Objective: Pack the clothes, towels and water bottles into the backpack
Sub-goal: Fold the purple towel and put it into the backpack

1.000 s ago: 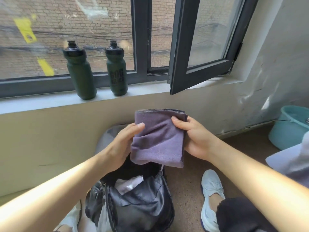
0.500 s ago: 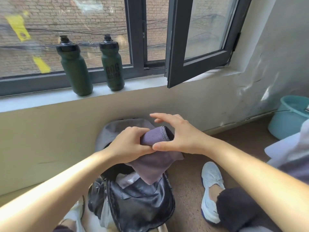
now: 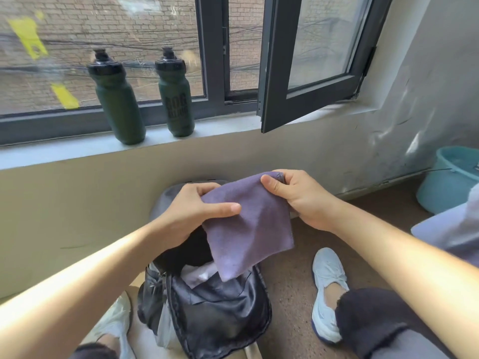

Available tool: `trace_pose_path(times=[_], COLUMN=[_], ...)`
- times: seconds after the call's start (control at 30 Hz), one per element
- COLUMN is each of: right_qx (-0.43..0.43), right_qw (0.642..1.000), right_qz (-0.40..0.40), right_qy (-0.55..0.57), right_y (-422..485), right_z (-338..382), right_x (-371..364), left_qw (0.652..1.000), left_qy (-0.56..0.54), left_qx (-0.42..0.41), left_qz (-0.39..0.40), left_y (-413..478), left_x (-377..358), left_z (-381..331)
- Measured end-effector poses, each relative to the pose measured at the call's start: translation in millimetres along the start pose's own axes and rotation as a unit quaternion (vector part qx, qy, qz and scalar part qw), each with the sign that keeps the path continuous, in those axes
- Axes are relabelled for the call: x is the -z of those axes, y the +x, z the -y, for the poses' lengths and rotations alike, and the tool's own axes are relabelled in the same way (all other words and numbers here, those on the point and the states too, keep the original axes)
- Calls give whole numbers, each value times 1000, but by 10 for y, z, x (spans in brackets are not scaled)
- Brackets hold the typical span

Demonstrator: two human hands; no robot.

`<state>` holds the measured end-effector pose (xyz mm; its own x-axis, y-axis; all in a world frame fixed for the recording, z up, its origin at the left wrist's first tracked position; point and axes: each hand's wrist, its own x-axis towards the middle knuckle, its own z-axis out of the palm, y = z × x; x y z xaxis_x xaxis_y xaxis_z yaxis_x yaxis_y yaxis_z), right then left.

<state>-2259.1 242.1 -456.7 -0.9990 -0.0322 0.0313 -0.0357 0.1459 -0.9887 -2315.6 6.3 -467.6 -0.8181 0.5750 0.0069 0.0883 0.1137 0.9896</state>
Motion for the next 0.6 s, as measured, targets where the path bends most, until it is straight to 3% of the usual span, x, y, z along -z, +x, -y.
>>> trace_pose_path(times=[0.1, 0.23, 0.3, 0.47, 0.6], right_qx=[-21, -44, -69, -119, -140], right_qw=[994, 986, 986, 979, 977], right_qz=[-55, -102, -71, 93, 90], right_qy=[94, 127, 132, 138, 135], right_y=[8, 37, 35, -30, -7], right_z=[54, 28, 13, -41, -75], right_x=[-8, 28, 65, 62, 21], left_qw=[984, 978, 980, 975, 969], left_qy=[-165, -180, -178, -210, -232], left_qx=[47, 94, 89, 63, 60], left_qz=[39, 37, 0, -38, -52], left_y=[-32, -50, -37, -45, -52], left_x=[-39, -140, -164, -167, -155], left_z=[58, 75, 63, 0, -38])
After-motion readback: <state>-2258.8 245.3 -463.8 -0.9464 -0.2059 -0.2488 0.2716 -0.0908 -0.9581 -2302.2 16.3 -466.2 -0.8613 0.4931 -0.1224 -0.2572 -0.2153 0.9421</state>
